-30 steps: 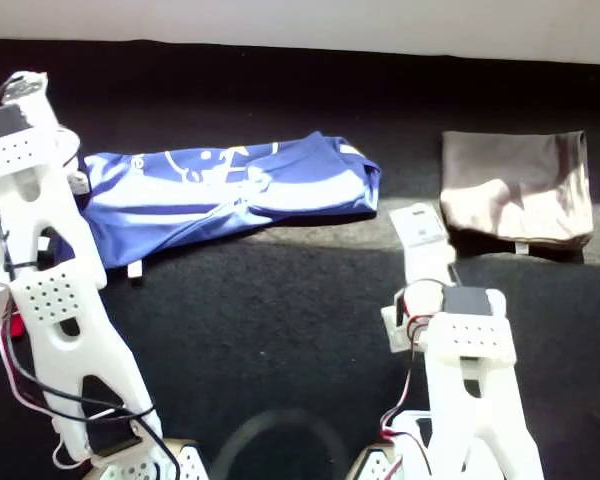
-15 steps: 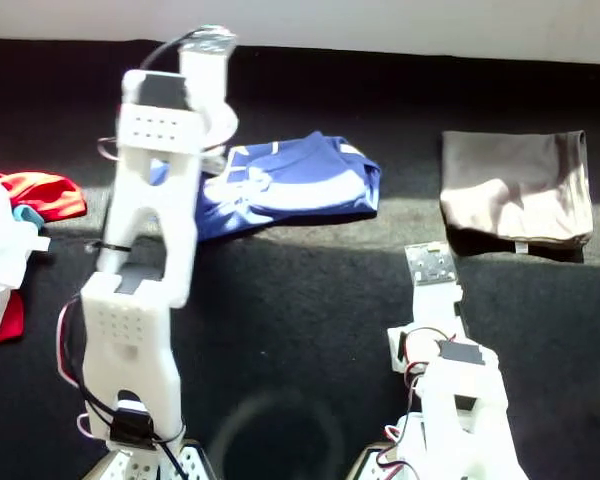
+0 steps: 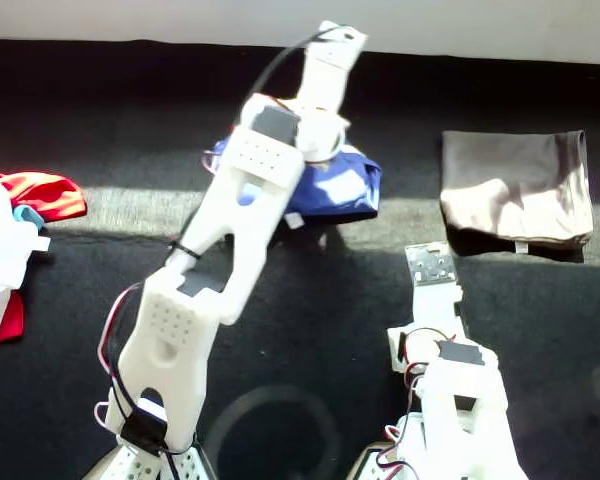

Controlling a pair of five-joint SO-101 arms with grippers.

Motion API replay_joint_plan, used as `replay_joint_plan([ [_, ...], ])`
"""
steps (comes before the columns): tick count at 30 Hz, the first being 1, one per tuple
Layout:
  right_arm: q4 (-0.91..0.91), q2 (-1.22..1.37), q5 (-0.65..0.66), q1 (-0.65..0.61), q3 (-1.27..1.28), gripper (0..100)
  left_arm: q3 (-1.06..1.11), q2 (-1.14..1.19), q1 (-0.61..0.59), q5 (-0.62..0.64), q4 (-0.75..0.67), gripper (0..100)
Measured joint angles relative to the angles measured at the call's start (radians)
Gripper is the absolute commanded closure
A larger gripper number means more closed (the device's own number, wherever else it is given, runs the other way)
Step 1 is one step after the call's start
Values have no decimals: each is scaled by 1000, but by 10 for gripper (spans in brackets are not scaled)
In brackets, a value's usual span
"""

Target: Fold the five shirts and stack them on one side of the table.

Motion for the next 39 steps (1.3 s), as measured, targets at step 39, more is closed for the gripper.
replay_joint_plan([
  [39, 0, 0, 0, 0, 0, 817, -542, 224, -138, -2, 601, 990],
])
